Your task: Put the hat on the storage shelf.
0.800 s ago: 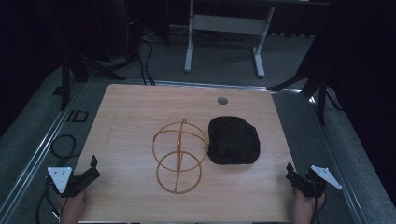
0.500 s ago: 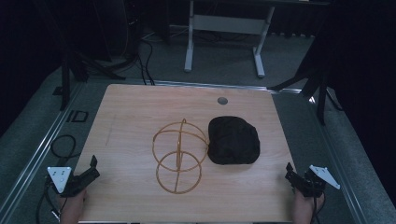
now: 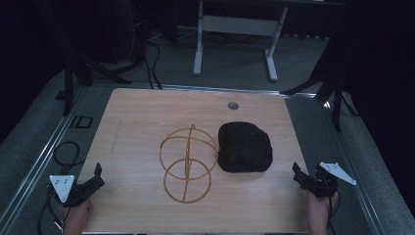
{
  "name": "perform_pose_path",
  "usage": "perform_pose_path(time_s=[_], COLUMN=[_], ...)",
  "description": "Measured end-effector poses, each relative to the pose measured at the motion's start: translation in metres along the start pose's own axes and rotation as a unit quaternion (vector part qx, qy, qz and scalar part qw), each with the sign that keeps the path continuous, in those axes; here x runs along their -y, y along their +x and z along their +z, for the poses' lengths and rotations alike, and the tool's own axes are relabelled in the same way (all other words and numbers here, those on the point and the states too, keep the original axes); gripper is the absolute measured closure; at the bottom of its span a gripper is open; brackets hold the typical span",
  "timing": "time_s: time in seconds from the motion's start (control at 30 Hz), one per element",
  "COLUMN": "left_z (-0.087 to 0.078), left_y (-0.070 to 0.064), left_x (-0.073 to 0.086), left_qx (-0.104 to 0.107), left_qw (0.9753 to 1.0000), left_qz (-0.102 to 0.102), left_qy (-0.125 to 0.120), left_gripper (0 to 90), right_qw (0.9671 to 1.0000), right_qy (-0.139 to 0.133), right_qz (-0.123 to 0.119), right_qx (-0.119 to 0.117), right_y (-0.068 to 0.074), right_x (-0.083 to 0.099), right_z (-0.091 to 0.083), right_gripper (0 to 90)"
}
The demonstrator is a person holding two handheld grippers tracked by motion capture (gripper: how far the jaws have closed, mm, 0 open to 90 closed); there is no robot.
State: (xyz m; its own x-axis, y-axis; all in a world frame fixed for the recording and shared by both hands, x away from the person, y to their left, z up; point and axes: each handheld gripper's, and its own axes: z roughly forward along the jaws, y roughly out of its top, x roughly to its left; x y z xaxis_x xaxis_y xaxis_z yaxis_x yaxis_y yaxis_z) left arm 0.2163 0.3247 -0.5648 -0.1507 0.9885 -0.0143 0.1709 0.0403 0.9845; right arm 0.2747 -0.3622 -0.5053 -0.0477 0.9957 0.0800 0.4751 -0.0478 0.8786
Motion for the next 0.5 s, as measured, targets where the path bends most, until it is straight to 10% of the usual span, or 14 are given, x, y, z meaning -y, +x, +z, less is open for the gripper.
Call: perform_pose_path(time_s=[0.5], left_z=[0.0], left_y=[0.001], left_x=[0.0], left_qx=[0.002], left_qw=[1.0], left_qz=[-0.003], left_qy=[-0.001], left_gripper=[0.6], right_qw=[0.9941], right_qy=[-0.022], right_qz=[-0.035], right_qx=[-0.101], right_y=[0.063], right_x=[-0.038], right_z=[-0.008], right_gripper=[12.8])
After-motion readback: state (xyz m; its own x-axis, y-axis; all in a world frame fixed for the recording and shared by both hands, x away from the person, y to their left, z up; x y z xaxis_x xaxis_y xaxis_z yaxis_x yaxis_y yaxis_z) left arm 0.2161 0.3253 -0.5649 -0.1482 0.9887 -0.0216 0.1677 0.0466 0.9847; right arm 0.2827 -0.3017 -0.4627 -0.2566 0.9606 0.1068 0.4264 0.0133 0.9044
